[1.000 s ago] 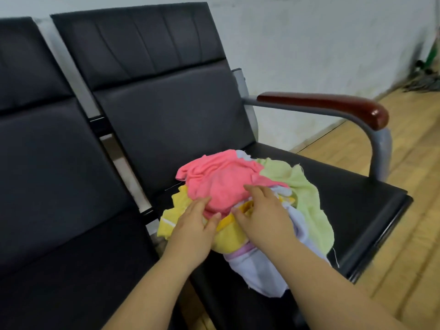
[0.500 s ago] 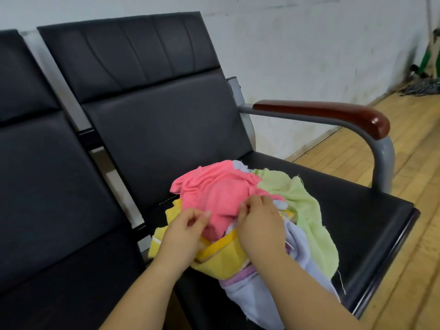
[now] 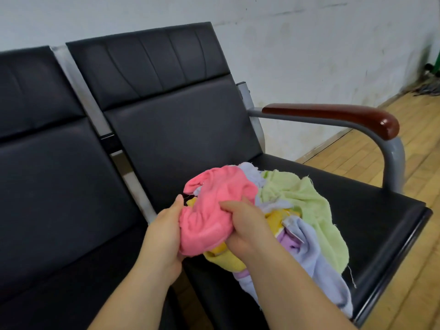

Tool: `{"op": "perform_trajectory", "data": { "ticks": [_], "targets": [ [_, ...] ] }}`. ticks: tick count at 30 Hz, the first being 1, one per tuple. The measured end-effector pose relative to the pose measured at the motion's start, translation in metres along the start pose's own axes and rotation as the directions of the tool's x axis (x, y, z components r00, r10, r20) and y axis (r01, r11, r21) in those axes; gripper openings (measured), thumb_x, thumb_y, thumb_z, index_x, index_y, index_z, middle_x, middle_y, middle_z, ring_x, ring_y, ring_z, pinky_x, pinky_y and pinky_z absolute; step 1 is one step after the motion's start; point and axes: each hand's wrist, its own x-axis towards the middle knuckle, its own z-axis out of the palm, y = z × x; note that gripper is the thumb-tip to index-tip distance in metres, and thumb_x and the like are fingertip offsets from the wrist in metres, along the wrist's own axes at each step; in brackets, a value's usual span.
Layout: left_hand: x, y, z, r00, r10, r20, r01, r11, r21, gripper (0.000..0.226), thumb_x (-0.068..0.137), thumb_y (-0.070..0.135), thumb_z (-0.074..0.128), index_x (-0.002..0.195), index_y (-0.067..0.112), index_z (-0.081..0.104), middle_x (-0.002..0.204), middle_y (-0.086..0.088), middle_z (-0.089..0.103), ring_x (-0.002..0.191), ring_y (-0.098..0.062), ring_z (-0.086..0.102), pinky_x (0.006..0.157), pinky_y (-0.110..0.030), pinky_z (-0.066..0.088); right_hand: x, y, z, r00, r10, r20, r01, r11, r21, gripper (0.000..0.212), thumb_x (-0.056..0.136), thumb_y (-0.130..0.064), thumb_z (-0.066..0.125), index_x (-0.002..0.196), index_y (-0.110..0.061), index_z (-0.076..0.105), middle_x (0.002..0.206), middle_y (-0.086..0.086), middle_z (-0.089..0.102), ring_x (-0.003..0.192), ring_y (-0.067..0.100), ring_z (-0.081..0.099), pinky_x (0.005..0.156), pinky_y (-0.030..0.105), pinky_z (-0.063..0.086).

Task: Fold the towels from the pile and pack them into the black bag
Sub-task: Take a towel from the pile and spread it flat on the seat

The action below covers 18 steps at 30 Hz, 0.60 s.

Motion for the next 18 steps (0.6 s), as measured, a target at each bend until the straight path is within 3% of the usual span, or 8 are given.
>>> {"op": "perform_trajectory", "data": {
  "ticks": [1,4,8,10,12,13,15,18],
  "targets": [
    [0.002,0.001,-0.007,1.000,-0.011,-0.005,0.011,1.000,0.003,0.032,0.092,0.043,0.055,0.086,0.012,0.064,0.083,-0.009,0.069,0.078,-0.025,0.065,0.070,-0.034,0.051,-0.006,0.004,0.007,0.997,0.037,0.071,-0.036,0.999,-0.014,0.032,0.090,0.009,0.044,0.113,-0.008,0.058,0.101,0.015,0.065,0.090,0.028,0.064,0.079,0.042,0.056],
    [0.008,0.001,-0.030,0.994,-0.079,0.078,0.075,0.996,0.048,0.037,0.082,0.045,0.063,0.089,0.009,0.071,0.080,-0.008,0.074,0.072,-0.018,0.071,0.064,-0.028,0.053,-0.020,0.022,0.024,0.980,0.049,0.193,0.013,0.950,-0.311,0.033,0.087,0.009,0.046,0.083,-0.017,0.066,0.085,0.009,0.067,0.092,0.027,0.063,0.090,0.042,0.051],
    [0.006,-0.008,-0.062,0.994,-0.068,0.086,0.062,0.996,0.071,0.020,0.083,0.021,0.065,0.083,0.002,0.067,0.068,-0.010,0.071,0.055,-0.015,0.068,0.052,-0.023,0.052,-0.026,0.037,0.035,0.988,0.020,0.154,0.065,0.848,-0.526,0.021,0.087,-0.015,0.060,0.067,-0.019,0.064,0.076,0.003,0.065,0.078,0.015,0.059,0.076,0.028,0.050],
    [0.004,-0.007,-0.076,0.987,-0.044,0.154,0.032,0.996,0.080,0.029,0.070,0.023,0.073,0.086,0.000,0.068,0.078,-0.017,0.072,0.062,-0.020,0.070,0.053,-0.025,0.054,-0.021,0.045,0.037,0.994,-0.032,0.101,0.082,0.833,-0.547,0.009,0.084,-0.028,0.066,0.086,-0.019,0.065,0.090,0.002,0.066,0.090,0.016,0.062,0.086,0.033,0.052],
    [-0.002,-0.002,-0.087,0.980,-0.039,0.195,0.020,0.995,0.097,0.043,0.047,0.029,0.085,0.077,0.001,0.072,0.073,-0.017,0.072,0.060,-0.019,0.070,0.048,-0.022,0.053,-0.010,0.053,0.035,0.999,-0.010,0.052,0.034,0.876,-0.481,0.051,0.072,-0.037,0.073,0.118,-0.019,0.057,0.110,0.005,0.065,0.099,0.020,0.064,0.089,0.039,0.054],
    [-0.008,0.000,-0.094,0.980,-0.033,0.197,0.015,0.996,0.093,0.040,0.044,0.027,0.086,0.072,0.001,0.072,0.068,-0.016,0.071,0.056,-0.018,0.070,0.045,-0.020,0.051,-0.006,0.056,0.036,0.998,0.018,0.053,0.004,0.922,-0.388,0.058,0.072,-0.031,0.073,0.125,-0.020,0.052,0.113,0.007,0.065,0.095,0.022,0.066,0.083,0.039,0.056],
    [-0.017,0.002,-0.117,0.983,-0.008,0.183,-0.004,0.998,0.066,0.028,0.058,0.017,0.074,0.080,0.000,0.071,0.071,-0.016,0.072,0.057,-0.019,0.070,0.046,-0.021,0.052,0.001,0.069,0.042,0.988,0.070,0.137,-0.031,0.962,-0.270,0.044,0.083,-0.008,0.064,0.124,-0.019,0.053,0.105,0.011,0.069,0.080,0.022,0.069,0.069,0.034,0.056],
    [-0.027,0.007,-0.177,0.995,0.048,0.085,-0.056,0.994,0.098,0.065,0.050,0.026,0.086,0.105,0.000,0.064,0.083,-0.011,0.074,0.069,-0.017,0.072,0.052,-0.020,0.053,-0.015,0.103,0.066,0.927,0.206,0.315,-0.116,0.953,-0.281,0.042,0.089,0.009,0.046,0.127,-0.007,0.056,0.088,0.007,0.069,0.066,0.015,0.066,0.059,0.025,0.055]
  ]
}}
